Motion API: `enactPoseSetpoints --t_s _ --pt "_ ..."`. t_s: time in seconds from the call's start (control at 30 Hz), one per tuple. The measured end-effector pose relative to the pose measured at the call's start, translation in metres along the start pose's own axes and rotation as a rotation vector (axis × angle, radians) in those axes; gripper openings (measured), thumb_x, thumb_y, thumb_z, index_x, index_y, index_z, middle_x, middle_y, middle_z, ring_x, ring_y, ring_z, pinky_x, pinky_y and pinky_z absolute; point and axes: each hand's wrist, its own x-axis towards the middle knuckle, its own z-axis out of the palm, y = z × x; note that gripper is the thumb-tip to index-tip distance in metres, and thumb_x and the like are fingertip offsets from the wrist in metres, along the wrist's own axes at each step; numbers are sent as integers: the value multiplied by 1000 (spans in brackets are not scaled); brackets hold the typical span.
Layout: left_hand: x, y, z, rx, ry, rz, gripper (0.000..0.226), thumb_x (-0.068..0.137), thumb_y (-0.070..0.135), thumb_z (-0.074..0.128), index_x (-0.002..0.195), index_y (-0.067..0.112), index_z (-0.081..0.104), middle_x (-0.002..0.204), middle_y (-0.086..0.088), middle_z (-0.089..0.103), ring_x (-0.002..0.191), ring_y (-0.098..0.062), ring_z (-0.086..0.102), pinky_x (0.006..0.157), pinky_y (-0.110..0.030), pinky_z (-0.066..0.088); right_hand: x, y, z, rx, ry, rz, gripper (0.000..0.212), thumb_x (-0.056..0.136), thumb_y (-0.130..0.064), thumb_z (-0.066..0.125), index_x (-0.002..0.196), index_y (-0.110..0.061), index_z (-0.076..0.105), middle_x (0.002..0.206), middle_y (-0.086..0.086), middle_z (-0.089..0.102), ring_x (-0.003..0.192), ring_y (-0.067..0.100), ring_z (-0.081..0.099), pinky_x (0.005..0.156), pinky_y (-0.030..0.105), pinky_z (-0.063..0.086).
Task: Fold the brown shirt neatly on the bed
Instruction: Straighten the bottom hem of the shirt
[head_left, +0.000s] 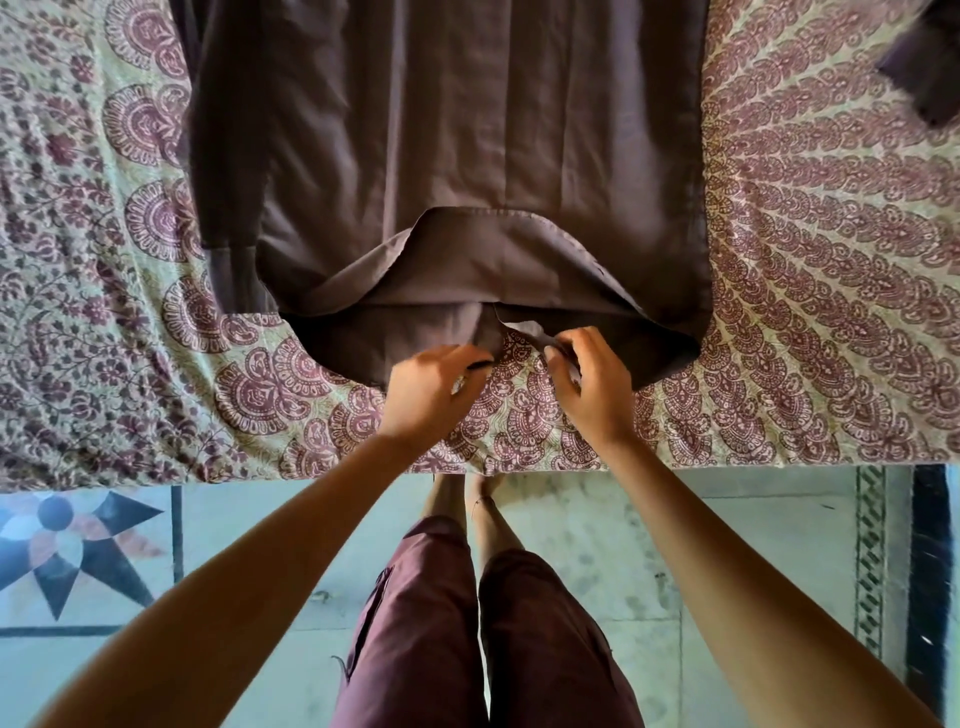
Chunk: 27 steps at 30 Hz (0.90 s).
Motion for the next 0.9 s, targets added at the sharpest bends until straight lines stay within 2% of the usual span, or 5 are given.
enactPoseSetpoints --t_s 0.2,0.37,0.5,0.63,0.9 --pt "-26 0 39 99 -159 -137 29 82 26 47 97 23 72 90 2 70 76 -23 66 62 -33 53 -19 -5 6 -38 -107 -71 17 78 -3 60 94 -8 64 92 6 63 83 23 61 67 30 49" --pt "-27 0 50 93 -206 -65 26 80 15 55 96 24 73 86 2 68 73 -23 63 54 -31 54 -27 -10 9 -30 -194 -77 17 81 -8 55 95 -10 65 90 3 64 83 20 62 64 30 52" --pt "-26 -6 45 85 -246 7 44 69 -2 56 99 24 73 93 2 71 77 -24 65 64 -31 55 -27 -10 8 -50 -217 -91 23 83 -14 47 96 -12 66 88 3 64 80 20 62 62 30 52" --pt "-35 -20 29 163 -204 -49 42 68 8 45 95 23 73 95 4 70 83 -24 63 73 -33 48 -27 -7 14 -112 -289 -163 21 79 -6 60 97 -12 68 87 3 62 78 21 61 61 29 51" --pt "-50 -39 19 284 -222 -83 40 67 2 70 103 20 69 96 -7 64 83 -30 59 70 -39 49 -35 -1 27 -184 -357 -147 28 71 0 70 97 -12 69 86 3 62 76 23 62 56 30 54"
